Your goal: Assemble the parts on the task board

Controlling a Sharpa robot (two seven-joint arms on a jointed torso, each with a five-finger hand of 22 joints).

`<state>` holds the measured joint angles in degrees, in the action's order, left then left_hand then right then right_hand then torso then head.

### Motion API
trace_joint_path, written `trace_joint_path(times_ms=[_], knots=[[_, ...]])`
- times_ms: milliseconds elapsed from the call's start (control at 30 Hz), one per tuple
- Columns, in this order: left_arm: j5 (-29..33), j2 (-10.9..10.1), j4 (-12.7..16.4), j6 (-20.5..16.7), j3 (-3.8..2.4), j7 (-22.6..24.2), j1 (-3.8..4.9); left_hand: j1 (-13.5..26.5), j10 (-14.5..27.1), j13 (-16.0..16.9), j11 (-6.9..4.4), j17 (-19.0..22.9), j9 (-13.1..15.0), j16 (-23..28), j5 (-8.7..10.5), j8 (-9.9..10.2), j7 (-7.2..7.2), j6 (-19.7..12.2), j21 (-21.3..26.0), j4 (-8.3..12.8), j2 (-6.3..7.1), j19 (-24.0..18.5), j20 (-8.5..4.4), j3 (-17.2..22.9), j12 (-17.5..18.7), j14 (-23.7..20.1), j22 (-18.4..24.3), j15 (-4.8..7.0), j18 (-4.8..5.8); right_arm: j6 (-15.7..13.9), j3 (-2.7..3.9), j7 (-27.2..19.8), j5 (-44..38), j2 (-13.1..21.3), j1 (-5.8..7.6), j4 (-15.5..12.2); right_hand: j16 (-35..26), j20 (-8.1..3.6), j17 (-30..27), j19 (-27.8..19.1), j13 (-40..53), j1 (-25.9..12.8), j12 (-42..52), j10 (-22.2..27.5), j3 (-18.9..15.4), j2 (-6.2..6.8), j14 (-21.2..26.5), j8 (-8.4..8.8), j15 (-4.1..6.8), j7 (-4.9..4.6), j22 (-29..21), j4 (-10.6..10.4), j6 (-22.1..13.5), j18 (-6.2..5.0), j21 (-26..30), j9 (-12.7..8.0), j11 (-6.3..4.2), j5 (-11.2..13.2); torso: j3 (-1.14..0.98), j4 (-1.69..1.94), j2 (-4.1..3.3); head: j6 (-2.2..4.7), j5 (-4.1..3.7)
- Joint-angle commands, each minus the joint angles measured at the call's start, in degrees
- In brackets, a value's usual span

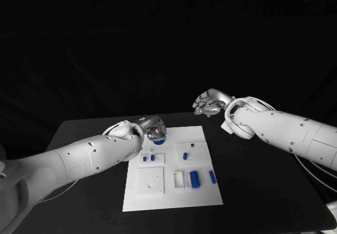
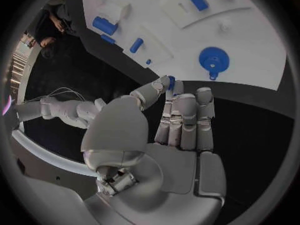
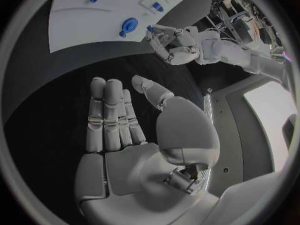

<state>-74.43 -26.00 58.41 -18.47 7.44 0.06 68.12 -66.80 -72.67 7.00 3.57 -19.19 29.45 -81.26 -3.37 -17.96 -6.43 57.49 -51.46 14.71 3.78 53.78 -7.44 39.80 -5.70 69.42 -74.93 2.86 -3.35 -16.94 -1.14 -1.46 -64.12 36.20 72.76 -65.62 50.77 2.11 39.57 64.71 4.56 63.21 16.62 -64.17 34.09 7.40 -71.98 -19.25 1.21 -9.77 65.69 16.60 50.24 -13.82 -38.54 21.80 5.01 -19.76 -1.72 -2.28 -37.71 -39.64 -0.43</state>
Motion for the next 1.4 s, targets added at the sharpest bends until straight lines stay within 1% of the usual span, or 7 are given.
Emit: trace_joint_path(times_ms=[33,200,467,833,933,1133,1400], knots=[[1.82,-1.04,0.27,0.93,0.06,0.98,0.07,-0.07,-0.35,0.06,-0.04,-0.09,0.02,-0.40,-0.15,-0.32,0.07,0.46,-0.30,0.07,-0.11,0.28,-0.99,0.31,-0.12,0.46,-1.06,0.13,-1.93,0.18,0.02,-0.25,-0.04,0.16,0.00,-0.10,0.15,-0.25,0.09,0.08,-0.06,-0.37,-0.23,-0.40,0.41,-0.12,-0.22,-0.08,0.22,-0.22,0.06,0.00,-0.05,-1.18,-0.28,-0.08,0.03,-0.35,0.06,0.21,0.08,-0.02,0.18],[1.91,-2.42,-0.85,0.89,0.16,1.84,0.01,-0.07,-0.37,0.06,-0.05,-0.09,0.01,-0.40,-0.15,-0.32,0.07,0.48,-0.32,0.08,-0.11,0.31,-1.00,0.33,-0.12,0.47,-1.06,0.13,-1.93,0.18,0.02,-0.26,-0.04,0.37,-0.01,-0.15,0.15,-0.25,0.10,0.08,-0.06,-0.37,-0.25,-0.41,0.43,-0.12,-0.23,-0.09,0.22,-0.22,0.06,0.00,-0.05,-1.18,-0.28,-0.08,0.03,-0.39,0.19,0.27,-0.03,-0.06,0.18],[2.10,-4.32,-1.97,0.73,0.21,2.63,-0.39,-0.09,-0.44,0.06,-0.07,-0.09,-0.01,-0.42,-0.15,-0.33,0.08,0.52,-0.38,0.11,-0.10,0.39,-1.04,0.37,-0.13,0.51,-1.06,0.16,-1.95,0.17,0.02,-0.28,-0.04,0.50,-0.02,-0.21,0.15,-0.26,0.12,0.09,-0.06,-0.37,-0.28,-0.43,0.46,-0.13,-0.23,-0.09,0.22,-0.22,0.08,-0.01,-0.04,-1.18,-0.29,-0.08,0.03,-0.46,0.09,0.16,0.02,-0.24,0.84],[1.62,-3.83,-3.09,0.02,0.22,3.77,-3.70,-0.10,-0.52,0.06,-0.10,-0.11,-0.03,-0.47,-0.18,-0.35,0.10,0.58,-0.47,0.13,-0.08,0.50,-1.09,0.43,-0.12,0.59,-1.06,0.19,-1.96,0.13,0.02,-0.35,-0.04,0.50,-0.09,-0.23,0.15,-0.26,0.14,0.10,-0.06,-0.39,-0.33,-0.45,0.49,-0.15,-0.24,-0.09,0.22,-0.22,0.10,-0.01,-0.05,-1.18,-0.29,-0.08,0.04,-0.53,0.06,0.00,0.00,-0.36,1.27],[1.60,-3.74,-3.42,-0.05,0.22,3.96,-4.23,-0.10,-0.53,0.06,-0.10,-0.11,-0.04,-0.48,-0.18,-0.35,0.10,0.58,-0.49,0.13,-0.08,0.53,-1.10,0.44,-0.11,0.60,-1.07,0.19,-1.96,0.13,0.02,-0.36,-0.04,0.55,-0.11,-0.21,0.15,-0.26,0.15,0.11,-0.06,-0.40,-0.35,-0.45,0.50,-0.15,-0.24,-0.09,0.22,-0.22,0.10,-0.02,-0.06,-1.18,-0.29,-0.08,0.04,-0.55,0.10,0.00,-0.03,-0.45,1.23],[1.57,-4.01,-3.34,-0.03,0.22,4.09,-4.60,-0.11,-0.55,0.05,-0.11,-0.12,-0.05,-0.49,-0.19,-0.35,0.10,0.60,-0.53,0.14,-0.07,0.57,-1.11,0.46,-0.10,0.62,-1.07,0.20,-1.96,0.16,0.02,-0.36,-0.03,0.65,-0.12,-0.29,0.14,-0.26,0.17,0.12,-0.06,-0.42,-0.38,-0.46,0.52,-0.16,-0.25,-0.09,0.22,-0.23,0.11,-0.02,-0.07,-1.18,-0.30,-0.08,0.04,-0.57,-0.07,-0.04,0.01,-0.68,1.21],[1.09,-3.44,-3.74,0.33,0.23,3.96,-4.67,-0.11,-0.57,0.05,-0.12,-0.12,-0.07,-0.50,-0.22,-0.34,0.11,0.61,-0.56,0.16,-0.07,0.60,-1.13,0.49,-0.08,0.64,-1.07,0.20,-1.97,0.14,0.02,-0.38,-0.03,0.60,-0.12,-0.32,0.14,-0.26,0.19,0.13,-0.06,-0.43,-0.41,-0.49,0.55,-0.17,-0.26,-0.09,0.22,-0.23,0.13,-0.02,-0.08,-1.18,-0.30,-0.08,0.04,-0.59,-0.03,-0.04,0.02,-0.70,1.23]])
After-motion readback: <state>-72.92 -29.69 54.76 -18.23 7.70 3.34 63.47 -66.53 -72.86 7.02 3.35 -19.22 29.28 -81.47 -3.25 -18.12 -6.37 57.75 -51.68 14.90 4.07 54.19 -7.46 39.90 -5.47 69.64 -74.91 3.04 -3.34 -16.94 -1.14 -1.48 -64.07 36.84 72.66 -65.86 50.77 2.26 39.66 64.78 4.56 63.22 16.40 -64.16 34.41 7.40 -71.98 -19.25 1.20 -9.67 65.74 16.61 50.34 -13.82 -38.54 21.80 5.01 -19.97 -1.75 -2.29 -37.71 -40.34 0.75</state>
